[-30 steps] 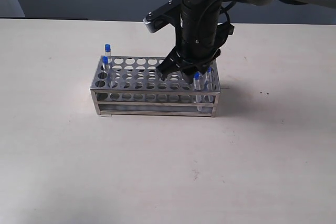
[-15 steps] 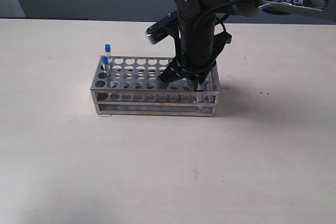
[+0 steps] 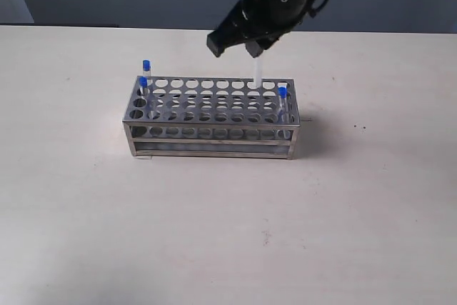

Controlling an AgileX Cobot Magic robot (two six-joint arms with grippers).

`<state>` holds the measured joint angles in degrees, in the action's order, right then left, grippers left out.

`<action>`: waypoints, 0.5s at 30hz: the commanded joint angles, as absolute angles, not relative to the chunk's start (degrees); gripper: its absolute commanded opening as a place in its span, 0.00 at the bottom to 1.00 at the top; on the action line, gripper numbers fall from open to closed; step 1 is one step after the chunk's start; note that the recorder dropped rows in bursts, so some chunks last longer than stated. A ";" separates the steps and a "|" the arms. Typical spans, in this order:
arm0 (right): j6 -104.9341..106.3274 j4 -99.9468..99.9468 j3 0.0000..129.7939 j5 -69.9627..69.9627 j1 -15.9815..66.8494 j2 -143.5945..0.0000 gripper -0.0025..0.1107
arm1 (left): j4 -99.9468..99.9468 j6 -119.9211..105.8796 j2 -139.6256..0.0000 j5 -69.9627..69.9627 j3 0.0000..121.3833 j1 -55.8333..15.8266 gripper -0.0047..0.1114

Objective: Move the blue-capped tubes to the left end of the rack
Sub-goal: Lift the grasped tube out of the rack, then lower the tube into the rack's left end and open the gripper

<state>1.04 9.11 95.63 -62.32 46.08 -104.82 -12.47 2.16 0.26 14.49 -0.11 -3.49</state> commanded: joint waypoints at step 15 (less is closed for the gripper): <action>14.81 -10.56 134.06 -67.54 51.47 -132.83 0.02 | -12.70 2.44 0.00 13.71 0.00 -3.67 0.04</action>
<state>14.38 -10.43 133.30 -67.12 51.54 -132.42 -12.47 2.16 0.26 14.49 -0.11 -3.49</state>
